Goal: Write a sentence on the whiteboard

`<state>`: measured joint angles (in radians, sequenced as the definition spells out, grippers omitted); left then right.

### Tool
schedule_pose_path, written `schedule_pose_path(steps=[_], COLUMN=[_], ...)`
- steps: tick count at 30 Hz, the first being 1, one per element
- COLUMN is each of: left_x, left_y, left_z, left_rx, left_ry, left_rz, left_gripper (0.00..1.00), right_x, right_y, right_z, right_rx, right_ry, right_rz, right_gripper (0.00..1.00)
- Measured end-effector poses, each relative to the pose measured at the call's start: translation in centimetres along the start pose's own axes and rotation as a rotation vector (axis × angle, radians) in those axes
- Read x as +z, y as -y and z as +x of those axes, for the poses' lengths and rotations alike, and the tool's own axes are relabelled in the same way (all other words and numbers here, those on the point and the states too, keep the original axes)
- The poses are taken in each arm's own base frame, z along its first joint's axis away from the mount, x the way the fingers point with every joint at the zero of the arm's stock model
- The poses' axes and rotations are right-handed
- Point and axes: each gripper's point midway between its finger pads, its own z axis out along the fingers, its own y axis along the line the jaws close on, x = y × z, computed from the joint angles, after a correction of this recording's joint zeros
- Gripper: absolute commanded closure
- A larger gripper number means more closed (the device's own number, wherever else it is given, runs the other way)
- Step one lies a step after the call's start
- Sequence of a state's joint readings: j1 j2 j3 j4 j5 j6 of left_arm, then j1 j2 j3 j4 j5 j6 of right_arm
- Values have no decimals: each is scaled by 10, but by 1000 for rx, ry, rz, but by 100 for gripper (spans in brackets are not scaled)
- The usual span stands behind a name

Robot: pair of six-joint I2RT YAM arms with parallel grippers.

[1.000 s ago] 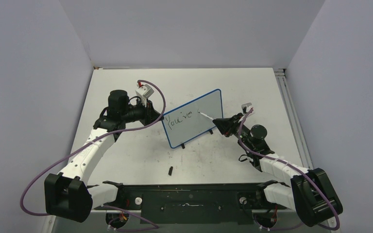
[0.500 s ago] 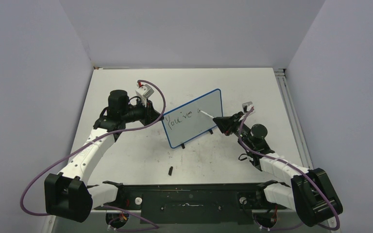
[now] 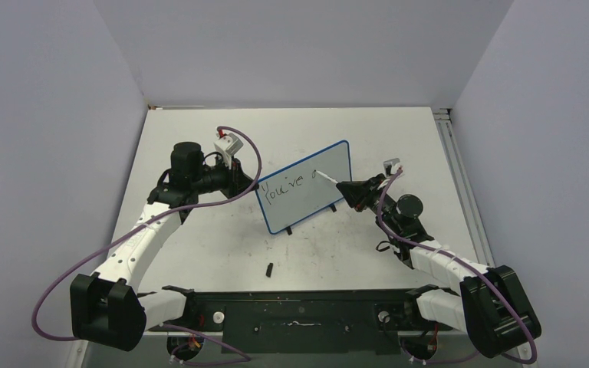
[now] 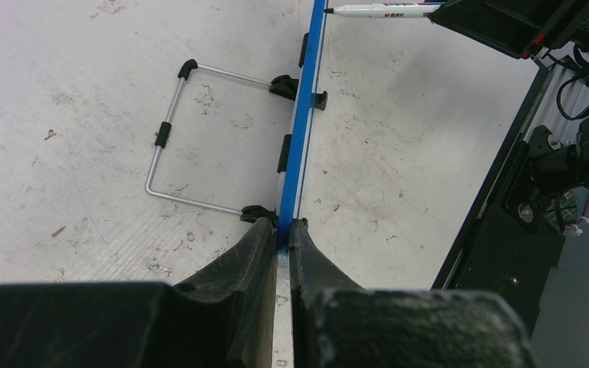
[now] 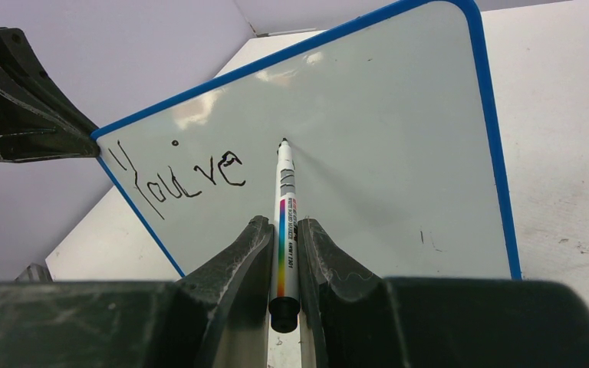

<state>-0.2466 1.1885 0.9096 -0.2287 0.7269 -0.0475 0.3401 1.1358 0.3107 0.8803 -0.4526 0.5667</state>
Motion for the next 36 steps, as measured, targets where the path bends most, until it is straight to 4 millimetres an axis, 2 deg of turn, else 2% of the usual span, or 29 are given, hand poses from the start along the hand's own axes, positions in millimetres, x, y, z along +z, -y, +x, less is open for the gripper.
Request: schedule_pose_path(steps=[20,29,36], left_x=[0,0,0], left_y=[0,1,1], left_z=[0,0,0], left_rx=[0,-1,-1], left_ry=[0,-1,-1], left_rz=[0,4,4], left_gripper=[100,100,100], right_x=[-5,-10,-13], right_y=[9,14,9], right_z=[13,6,0], right_rx=[11,-1,-7], right_ry=[-28,-6,9], right_rz=[41,85,74], right_gripper=[95,95,95])
